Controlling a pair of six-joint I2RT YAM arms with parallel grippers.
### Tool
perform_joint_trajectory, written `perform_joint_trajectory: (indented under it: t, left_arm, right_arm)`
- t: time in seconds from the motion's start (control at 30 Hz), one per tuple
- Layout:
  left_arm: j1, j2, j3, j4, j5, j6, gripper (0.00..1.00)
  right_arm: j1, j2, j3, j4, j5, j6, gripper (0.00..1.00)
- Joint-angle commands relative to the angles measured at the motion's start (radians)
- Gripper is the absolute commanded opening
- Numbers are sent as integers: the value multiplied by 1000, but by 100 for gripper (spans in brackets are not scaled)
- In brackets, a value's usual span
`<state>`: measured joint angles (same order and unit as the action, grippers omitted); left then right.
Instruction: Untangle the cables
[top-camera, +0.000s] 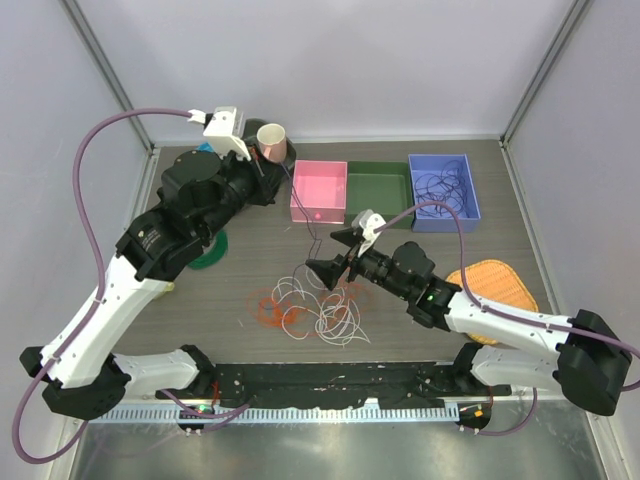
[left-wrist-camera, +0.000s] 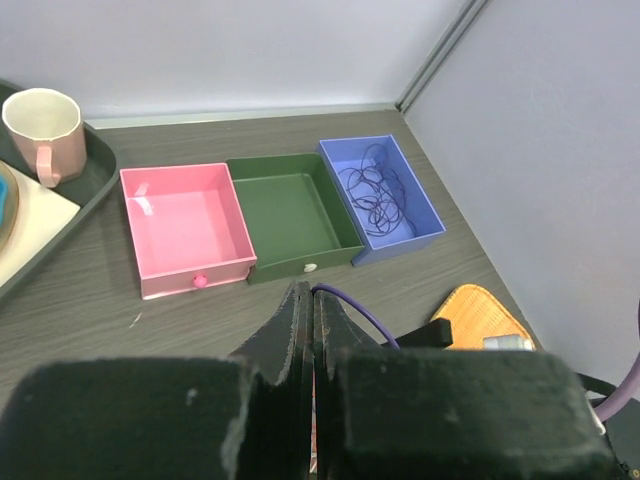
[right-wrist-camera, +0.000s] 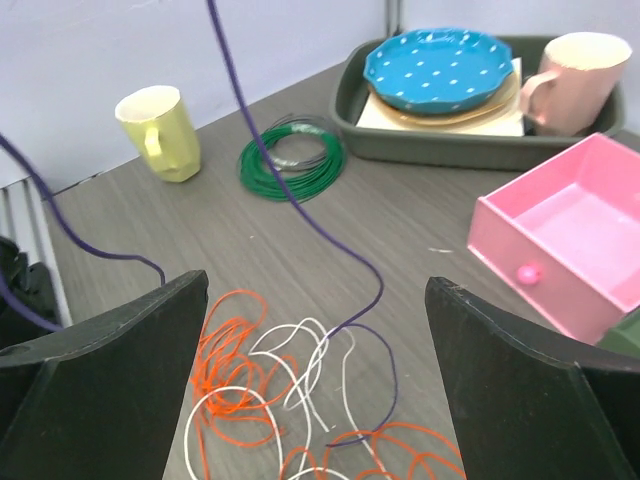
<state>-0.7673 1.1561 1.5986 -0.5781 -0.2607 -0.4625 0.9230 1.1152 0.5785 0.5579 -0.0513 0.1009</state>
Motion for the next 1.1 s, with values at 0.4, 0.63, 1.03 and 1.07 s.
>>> perform_joint_trajectory:
  t: [0.4,0.63,1.03,1.07]
  left_arm:
    - [-3,-13,-11,21,6,19,0]
    - [-3,1,-37,53,74,21,0]
    - [-3,-35,-69,55,83,31,0]
    - [-3,-44,-81,57,81,33,0]
  right_arm:
    - [4,-57,25,62,14,-55,96]
    - [4,-91,35,60,-40,-63,97]
    - [4,179,233,-29,-15,-81,15]
    - [4,176,233,-32,-21,-84,5]
